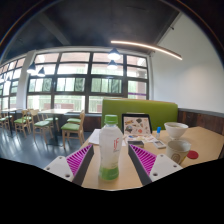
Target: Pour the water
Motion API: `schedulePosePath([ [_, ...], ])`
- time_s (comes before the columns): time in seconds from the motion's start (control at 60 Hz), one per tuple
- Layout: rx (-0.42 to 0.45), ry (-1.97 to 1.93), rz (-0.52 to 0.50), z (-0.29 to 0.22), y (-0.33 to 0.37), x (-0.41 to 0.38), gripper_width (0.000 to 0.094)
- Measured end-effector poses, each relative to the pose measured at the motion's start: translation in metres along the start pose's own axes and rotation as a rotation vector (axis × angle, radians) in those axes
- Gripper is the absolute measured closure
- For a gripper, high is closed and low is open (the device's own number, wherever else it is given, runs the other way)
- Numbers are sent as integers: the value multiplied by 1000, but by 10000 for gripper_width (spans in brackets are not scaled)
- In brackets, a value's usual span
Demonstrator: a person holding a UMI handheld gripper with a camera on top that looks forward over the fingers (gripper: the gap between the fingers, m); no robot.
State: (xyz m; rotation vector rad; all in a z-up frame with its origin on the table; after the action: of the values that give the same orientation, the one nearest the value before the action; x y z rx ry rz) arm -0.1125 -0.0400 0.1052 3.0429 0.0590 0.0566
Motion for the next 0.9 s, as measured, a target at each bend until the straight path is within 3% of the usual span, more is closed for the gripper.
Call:
schedulePosePath([
  [0.1, -5, 4, 68, -1, -44, -2, 130],
  [0.133, -21, -1, 73, 3, -56, -6, 179],
  [0.167, -38, 1, 72, 10, -70, -2, 480],
  [0.183, -47, -6, 74, 14, -72, -4, 505],
  [0.3, -23, -36, 107, 12, -79, 1, 541],
  [0.35, -9, -16, 100, 11, -78, -1, 541],
  [0.417, 9, -16, 92, 9, -77, -2, 621],
  [0.567, -5, -146, 50, 8, -84, 10, 638],
  [0.667, 27, -440, 41, -25, -70, 35, 639],
  [0.767, 62, -878, -67, -49, -63, 66, 640],
  [0.9, 88, -1531, -128, -51, -62, 115, 639],
])
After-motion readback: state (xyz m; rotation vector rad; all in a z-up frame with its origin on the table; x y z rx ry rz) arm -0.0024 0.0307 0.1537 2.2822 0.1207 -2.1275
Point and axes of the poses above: the point between the fingertips, and its own axes, seen from behind it with the camera up: x to the right, z down, y backward, against the way the camera looks, the point moved 1 cm from there along y, backward, against the way the camera looks, and after that the axes turned 1 degree about -x, right-handed, at the moved point
